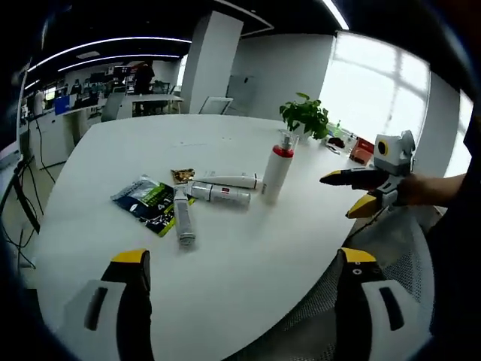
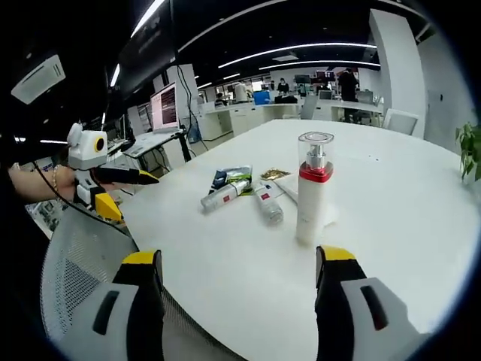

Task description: Arrange the skincare products in the storage area until every visible bottle or jar stands upright without overlapping.

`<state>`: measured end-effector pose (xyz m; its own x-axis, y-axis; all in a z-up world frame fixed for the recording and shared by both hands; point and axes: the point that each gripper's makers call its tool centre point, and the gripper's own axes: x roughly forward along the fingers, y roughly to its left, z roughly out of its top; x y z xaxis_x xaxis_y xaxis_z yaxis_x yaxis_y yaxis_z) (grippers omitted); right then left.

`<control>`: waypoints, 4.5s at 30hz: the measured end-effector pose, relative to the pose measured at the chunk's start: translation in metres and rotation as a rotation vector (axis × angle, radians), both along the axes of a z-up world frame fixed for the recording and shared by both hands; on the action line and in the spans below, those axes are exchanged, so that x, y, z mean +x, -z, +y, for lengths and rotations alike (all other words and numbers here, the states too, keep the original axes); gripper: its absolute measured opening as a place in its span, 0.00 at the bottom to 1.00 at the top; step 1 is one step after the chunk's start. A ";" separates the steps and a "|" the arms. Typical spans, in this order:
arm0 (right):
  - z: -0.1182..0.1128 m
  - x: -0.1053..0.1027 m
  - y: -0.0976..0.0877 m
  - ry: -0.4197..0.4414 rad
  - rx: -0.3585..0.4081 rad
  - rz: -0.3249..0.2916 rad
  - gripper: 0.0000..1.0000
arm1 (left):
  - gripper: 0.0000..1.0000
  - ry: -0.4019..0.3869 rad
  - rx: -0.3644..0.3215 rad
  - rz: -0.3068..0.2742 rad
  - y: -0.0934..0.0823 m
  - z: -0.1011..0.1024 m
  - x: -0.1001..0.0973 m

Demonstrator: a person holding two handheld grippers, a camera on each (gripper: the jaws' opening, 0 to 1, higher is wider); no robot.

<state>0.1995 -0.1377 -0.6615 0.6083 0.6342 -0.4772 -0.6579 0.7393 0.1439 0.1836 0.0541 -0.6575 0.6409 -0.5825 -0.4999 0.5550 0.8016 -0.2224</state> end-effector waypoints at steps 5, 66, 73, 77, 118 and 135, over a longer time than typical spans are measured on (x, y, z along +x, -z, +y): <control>0.000 -0.004 0.003 0.003 -0.008 0.007 0.83 | 0.94 -0.005 -0.003 0.002 0.000 0.004 -0.001; 0.101 0.125 0.052 -0.153 -0.362 -0.038 0.53 | 0.85 -0.020 -0.004 -0.024 0.010 0.010 0.005; 0.102 0.145 0.065 -0.075 -0.375 0.008 0.43 | 0.85 -0.013 0.006 -0.015 0.013 0.010 0.005; 0.102 0.152 0.078 -0.086 -0.418 0.017 0.42 | 0.84 -0.013 0.004 -0.008 0.014 0.011 0.005; 0.114 0.143 0.067 -0.115 -0.339 -0.016 0.19 | 0.81 -0.060 -0.077 0.007 0.006 0.013 0.010; 0.130 0.094 0.006 -0.173 -0.170 -0.128 0.19 | 0.80 -0.076 -0.198 -0.029 -0.037 0.002 0.019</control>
